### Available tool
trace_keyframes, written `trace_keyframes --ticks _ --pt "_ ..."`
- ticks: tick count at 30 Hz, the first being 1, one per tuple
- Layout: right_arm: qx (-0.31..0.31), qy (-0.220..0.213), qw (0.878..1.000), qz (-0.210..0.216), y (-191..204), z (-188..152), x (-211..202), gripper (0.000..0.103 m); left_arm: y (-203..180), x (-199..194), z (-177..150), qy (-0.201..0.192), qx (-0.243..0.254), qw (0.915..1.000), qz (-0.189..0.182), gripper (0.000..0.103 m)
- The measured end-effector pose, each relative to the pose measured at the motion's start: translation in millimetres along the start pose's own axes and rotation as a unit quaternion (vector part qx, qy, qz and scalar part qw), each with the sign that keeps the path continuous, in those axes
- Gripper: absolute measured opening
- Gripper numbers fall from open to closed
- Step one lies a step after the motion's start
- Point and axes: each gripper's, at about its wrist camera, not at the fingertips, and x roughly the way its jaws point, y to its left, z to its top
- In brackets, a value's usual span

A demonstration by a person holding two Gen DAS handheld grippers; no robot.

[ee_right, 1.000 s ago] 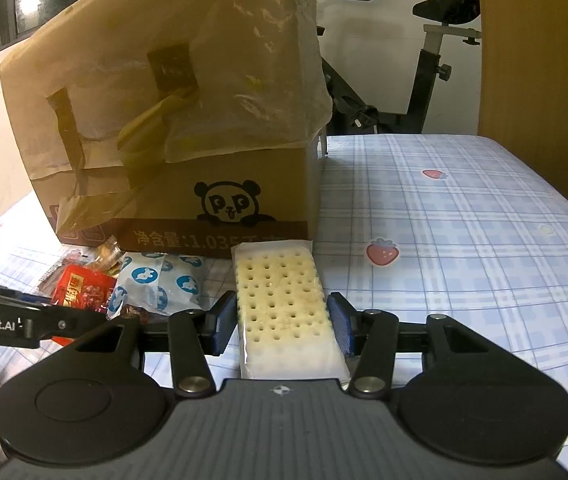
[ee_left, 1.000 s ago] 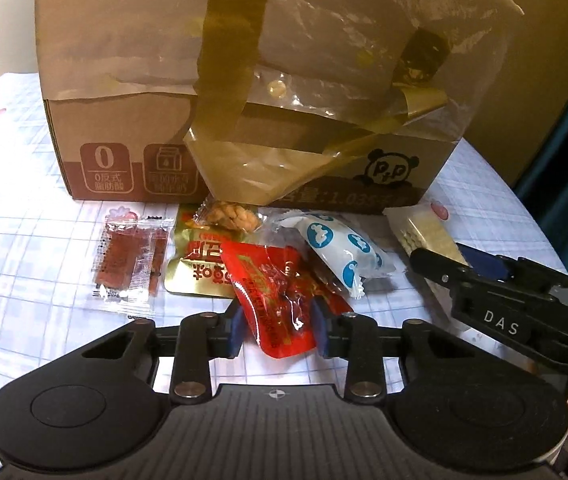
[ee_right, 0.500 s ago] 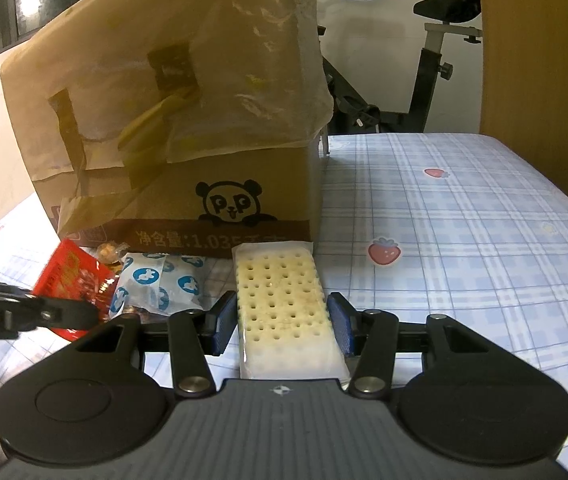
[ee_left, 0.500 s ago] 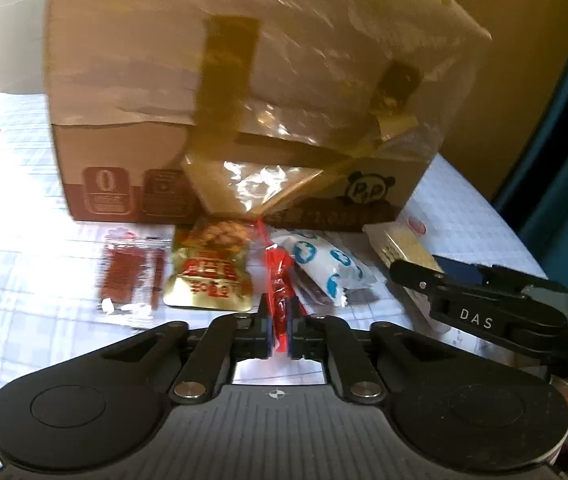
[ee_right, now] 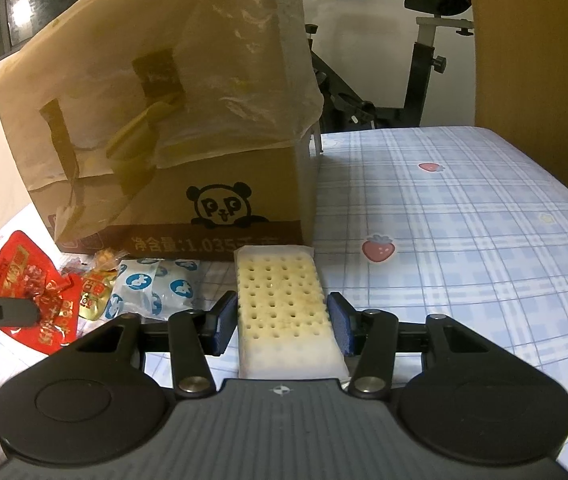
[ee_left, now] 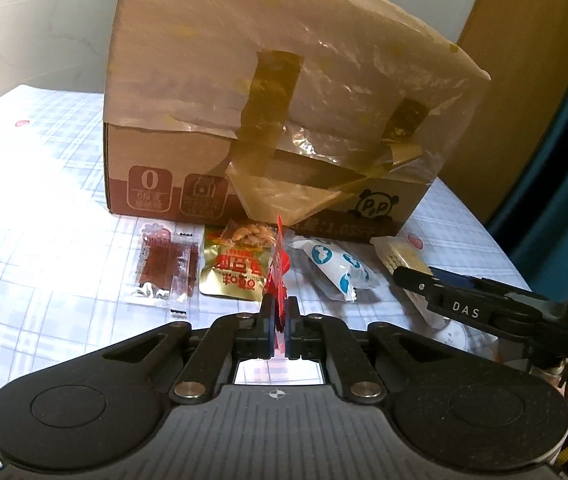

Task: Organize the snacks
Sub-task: 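Lift both held snacks and carry them over the lined box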

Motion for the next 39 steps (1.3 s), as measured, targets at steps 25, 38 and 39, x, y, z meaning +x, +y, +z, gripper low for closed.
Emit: trace_keyframes --ticks 25,38,39 --pt "-0.001 -0.101 0.995 -0.007 8 44 -94 0.051 2 -115 56 -0.155 0.029 0.9875 0.010 0.005" --pt "-0.023 -0.195 0.978 0.064 44 152 -122 0.051 -36 -120 162 -0.211 0.073 0.9747 -0.007 0.005" --pt "-0.028 -0.196 0.978 0.063 48 161 -115 0.051 -40 -111 170 -0.210 0.072 0.9750 -0.009 0.005"
